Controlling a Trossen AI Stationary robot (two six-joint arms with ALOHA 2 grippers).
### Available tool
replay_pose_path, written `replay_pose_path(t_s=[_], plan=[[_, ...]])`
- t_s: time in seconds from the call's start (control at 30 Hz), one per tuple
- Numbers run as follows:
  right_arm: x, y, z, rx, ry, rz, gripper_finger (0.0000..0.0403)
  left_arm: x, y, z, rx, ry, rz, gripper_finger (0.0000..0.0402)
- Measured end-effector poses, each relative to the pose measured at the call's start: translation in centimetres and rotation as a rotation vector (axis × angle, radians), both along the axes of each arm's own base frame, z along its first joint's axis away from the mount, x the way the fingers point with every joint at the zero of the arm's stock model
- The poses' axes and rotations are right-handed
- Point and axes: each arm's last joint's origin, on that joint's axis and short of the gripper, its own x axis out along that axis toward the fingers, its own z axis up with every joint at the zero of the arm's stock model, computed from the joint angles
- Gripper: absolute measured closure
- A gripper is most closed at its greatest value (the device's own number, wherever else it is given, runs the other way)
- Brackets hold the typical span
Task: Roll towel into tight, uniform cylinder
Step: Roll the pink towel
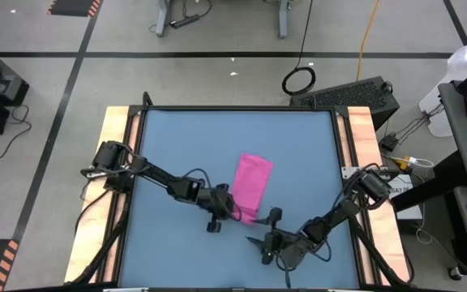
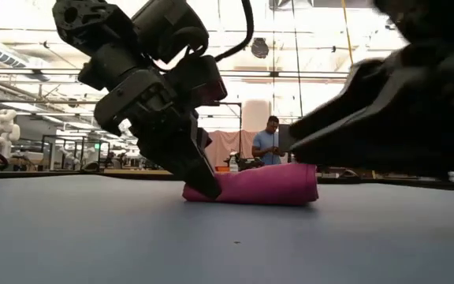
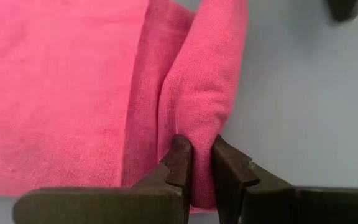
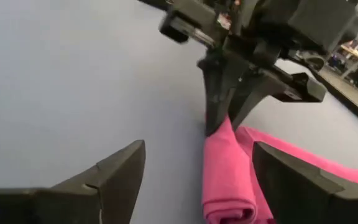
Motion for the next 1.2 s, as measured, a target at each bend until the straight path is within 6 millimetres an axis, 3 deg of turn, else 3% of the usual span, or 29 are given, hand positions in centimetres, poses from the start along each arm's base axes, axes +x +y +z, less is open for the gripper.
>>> replay_pose_path(t_s=[0.23, 0.7, 1.07, 1.2], plan=[[1.3, -1.7, -1.7, 0.057, 0.026, -0.041, 0.0136, 0.2, 1.1, 0.0, -0.092, 0.025, 0.032, 0.0356], [1.5, -2.1, -2.1, 0.107, 0.027, -0.068, 0.0173, 0.2, 1.0, 0.0, -0.123, 0.038, 0.065, 0.0356], [2.0, -3.4, -2.7, 0.218, 0.072, -0.115, 0.0194, 0.2, 0.9, 0.0, -0.123, 0.034, 0.059, 0.0355], [2.0, -3.8, -2.9, 0.252, 0.081, -0.146, 0.0221, 0.2, 0.2, 0.1, -0.104, 0.013, 0.031, 0.033]])
